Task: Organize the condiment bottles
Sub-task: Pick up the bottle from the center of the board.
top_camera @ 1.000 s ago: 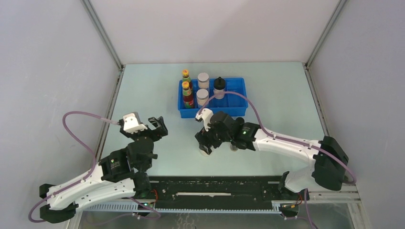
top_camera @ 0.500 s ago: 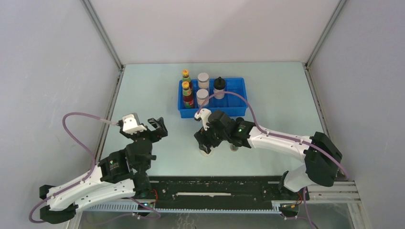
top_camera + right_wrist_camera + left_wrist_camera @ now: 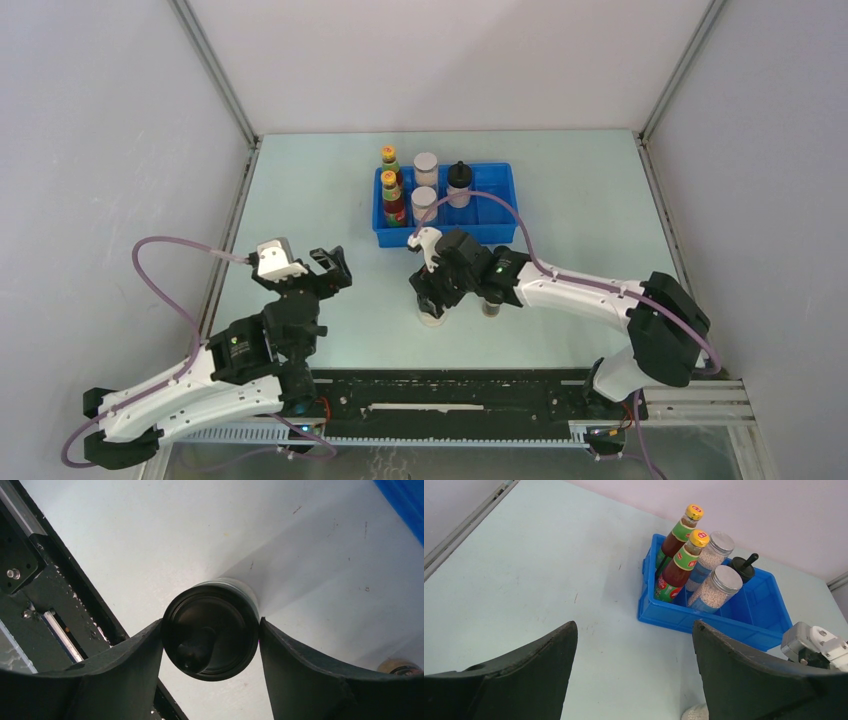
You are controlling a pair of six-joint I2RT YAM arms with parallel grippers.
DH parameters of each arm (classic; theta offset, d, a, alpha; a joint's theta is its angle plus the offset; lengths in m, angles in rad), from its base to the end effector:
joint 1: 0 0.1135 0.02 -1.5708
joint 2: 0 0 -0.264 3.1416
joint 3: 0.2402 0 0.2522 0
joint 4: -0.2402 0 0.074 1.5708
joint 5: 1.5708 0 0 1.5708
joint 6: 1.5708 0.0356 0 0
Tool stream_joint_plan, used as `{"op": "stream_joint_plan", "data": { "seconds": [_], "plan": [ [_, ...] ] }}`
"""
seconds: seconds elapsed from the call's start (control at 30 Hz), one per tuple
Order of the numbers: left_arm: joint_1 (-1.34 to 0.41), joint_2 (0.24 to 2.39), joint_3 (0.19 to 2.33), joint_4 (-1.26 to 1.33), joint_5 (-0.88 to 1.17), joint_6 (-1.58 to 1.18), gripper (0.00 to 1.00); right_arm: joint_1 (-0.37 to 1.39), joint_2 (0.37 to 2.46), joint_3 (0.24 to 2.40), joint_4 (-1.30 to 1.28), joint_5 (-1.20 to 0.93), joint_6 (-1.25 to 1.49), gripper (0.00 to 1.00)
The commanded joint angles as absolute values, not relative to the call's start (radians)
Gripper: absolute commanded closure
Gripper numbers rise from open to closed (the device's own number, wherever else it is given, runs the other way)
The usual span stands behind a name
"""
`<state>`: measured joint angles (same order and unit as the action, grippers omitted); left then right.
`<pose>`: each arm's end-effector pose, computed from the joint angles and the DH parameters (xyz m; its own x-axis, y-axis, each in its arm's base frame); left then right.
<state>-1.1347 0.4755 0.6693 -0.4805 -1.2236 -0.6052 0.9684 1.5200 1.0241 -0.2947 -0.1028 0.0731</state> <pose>0.0712 -0.0735 0.3161 -0.0569 -0.3361 -0.9401 -0.1276 0.9364 -0.3270 0.1826 0.2720 0.2356 -0.4645 -0.5473 -0.6962 -0.8288 0.5456 0.1241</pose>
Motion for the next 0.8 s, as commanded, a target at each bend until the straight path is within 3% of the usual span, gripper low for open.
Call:
{"op": "stream_joint_plan", "data": {
  "seconds": [0.0,0.13,0.33,0.47,0.77],
  "plan": [
    [-1.140,0.471,0.658,-0.445,-1.235,-0.617,0.11,0.953,1.532,1.068,-0.265,-0.115,0.082,0.29],
    [-1.140,0.467,0.655,-0.445,-1.233,-0.617,0.11,0.950,1.537,1.067,-0.268,-0.108,0.083,0.46],
    [-1.140,0.463,0.655,-0.443,-1.227,-0.617,0.11,0.951,1.539,1.086,-0.299,-0.079,0.083,0.83],
    [-1.140,0.466,0.656,-0.443,-1.223,-0.616,0.11,0.957,1.530,1.092,-0.307,-0.064,0.086,0.99],
    [-1.140,0.469,0.661,-0.443,-1.220,-0.609,0.12,0.977,1.476,1.133,-0.347,-0.033,0.085,1.00]
  ]
}}
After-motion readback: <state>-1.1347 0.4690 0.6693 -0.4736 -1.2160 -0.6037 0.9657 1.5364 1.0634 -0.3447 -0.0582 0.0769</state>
